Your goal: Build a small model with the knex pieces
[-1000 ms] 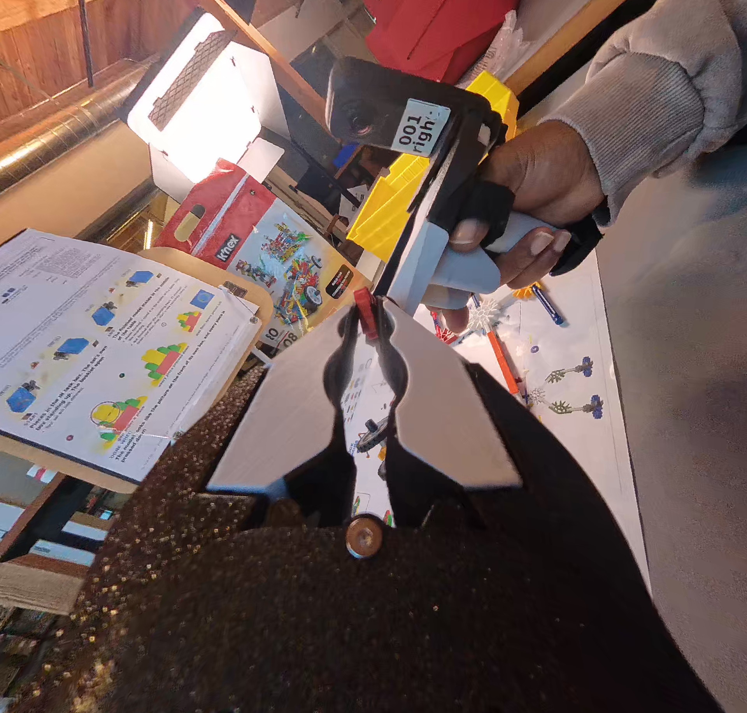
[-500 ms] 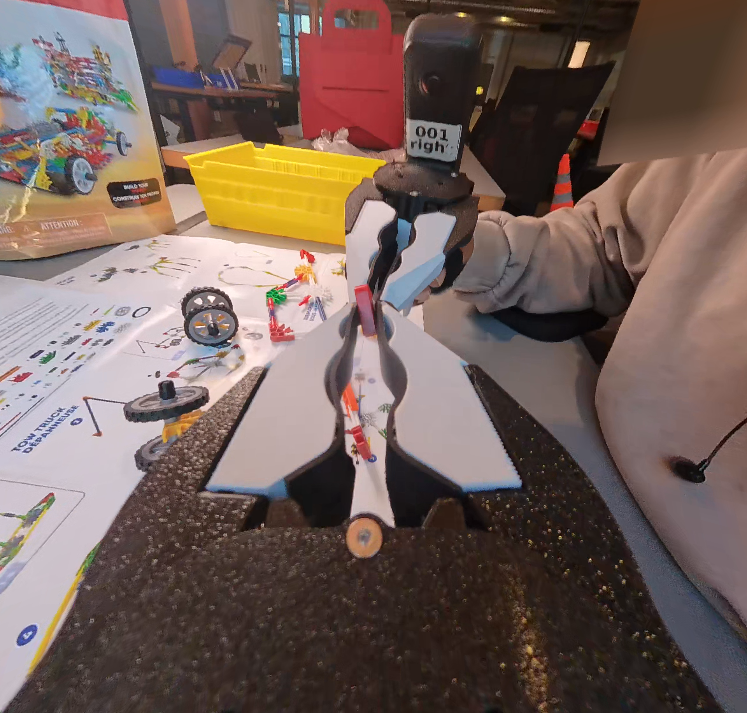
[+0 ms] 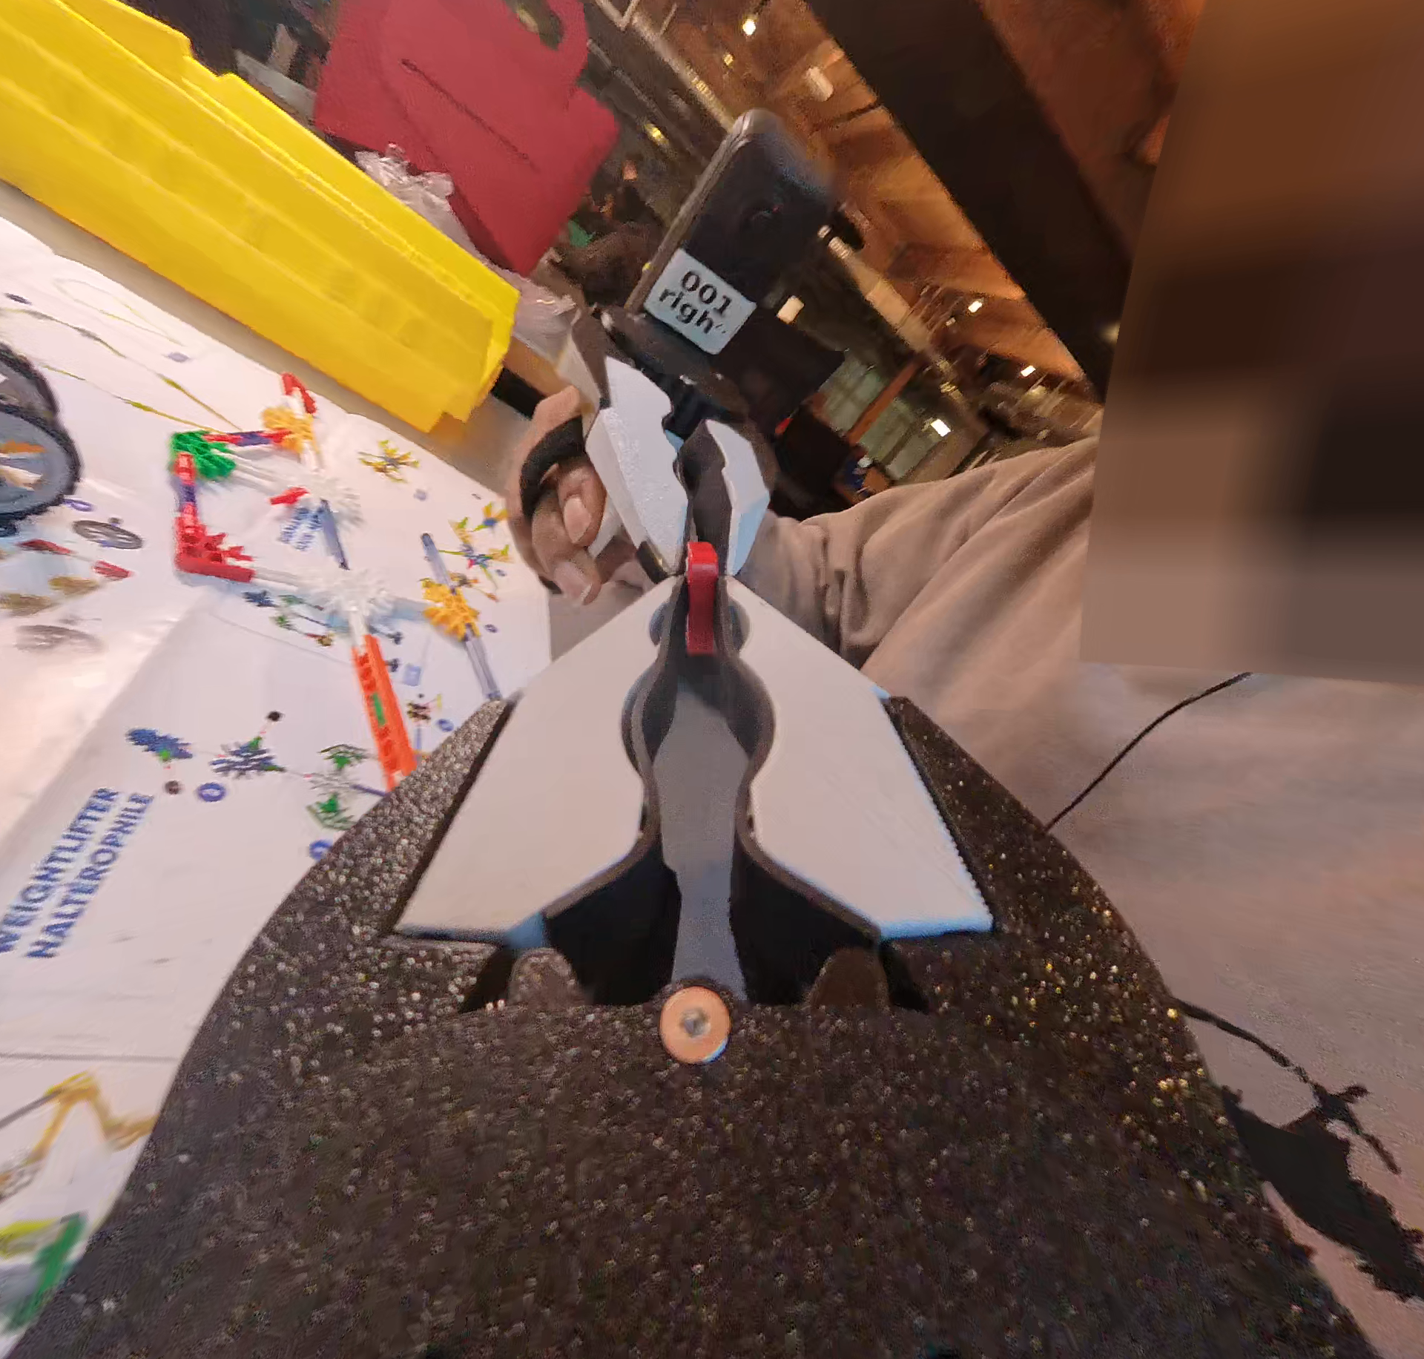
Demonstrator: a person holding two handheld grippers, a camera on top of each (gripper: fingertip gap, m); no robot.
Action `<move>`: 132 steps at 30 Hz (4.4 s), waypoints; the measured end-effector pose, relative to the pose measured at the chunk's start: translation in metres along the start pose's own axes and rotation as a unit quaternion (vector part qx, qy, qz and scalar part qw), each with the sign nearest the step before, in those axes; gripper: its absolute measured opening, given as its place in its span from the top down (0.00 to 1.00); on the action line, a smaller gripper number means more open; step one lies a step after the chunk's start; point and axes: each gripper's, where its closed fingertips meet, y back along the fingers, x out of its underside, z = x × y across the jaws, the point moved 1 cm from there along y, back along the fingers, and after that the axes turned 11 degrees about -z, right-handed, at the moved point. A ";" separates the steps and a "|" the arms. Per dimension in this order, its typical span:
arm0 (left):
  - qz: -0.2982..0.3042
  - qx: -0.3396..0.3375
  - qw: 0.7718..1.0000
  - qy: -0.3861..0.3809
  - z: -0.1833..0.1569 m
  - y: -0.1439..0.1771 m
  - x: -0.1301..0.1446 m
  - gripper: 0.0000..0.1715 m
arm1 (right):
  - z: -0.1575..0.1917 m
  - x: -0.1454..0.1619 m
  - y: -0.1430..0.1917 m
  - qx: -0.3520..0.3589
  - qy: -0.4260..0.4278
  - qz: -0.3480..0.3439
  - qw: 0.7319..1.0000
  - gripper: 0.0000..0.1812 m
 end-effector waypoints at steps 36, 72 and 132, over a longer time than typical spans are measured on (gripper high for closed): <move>-0.051 -0.074 0.995 -0.045 0.023 0.009 -0.015 0.98 | -0.018 0.023 -0.003 0.023 -0.120 -0.002 0.992 0.97; 0.285 -0.099 0.953 -0.026 0.033 0.036 0.078 0.93 | 0.004 0.076 -0.016 0.005 -0.199 0.147 0.969 0.98; 0.359 -0.186 0.906 -0.130 0.028 0.000 0.140 0.99 | 0.035 0.121 0.040 0.059 -0.370 0.379 0.846 0.96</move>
